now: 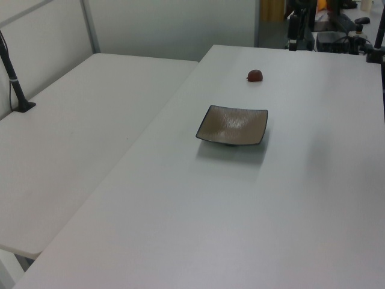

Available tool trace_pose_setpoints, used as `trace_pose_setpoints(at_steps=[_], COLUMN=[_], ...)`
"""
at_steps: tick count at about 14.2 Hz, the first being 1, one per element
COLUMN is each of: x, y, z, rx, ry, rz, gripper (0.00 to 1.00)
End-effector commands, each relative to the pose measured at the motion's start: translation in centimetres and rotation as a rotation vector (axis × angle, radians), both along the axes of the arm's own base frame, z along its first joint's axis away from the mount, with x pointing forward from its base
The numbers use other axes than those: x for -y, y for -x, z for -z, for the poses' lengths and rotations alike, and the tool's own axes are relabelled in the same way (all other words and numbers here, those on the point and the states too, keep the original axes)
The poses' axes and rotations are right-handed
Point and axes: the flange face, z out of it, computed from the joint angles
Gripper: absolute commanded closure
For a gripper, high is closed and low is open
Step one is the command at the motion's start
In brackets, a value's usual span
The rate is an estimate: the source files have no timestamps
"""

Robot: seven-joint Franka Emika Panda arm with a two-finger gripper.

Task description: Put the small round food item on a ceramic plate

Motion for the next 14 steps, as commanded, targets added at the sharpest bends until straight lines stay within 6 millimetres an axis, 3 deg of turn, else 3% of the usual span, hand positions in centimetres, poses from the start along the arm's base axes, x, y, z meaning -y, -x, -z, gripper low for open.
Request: trace_pose_setpoints(at_steps=[1,10,14], x=[0.0,0.6,3.4], y=[0.8,-0.9,-3.0], z=[0.0,0.4,1.7], rx=[0.002,0.102,0.162], ry=[-0.002,0.05,0.149], rz=[-0.012,-0.091,-0.243], gripper=[0.0,0.0,0.0])
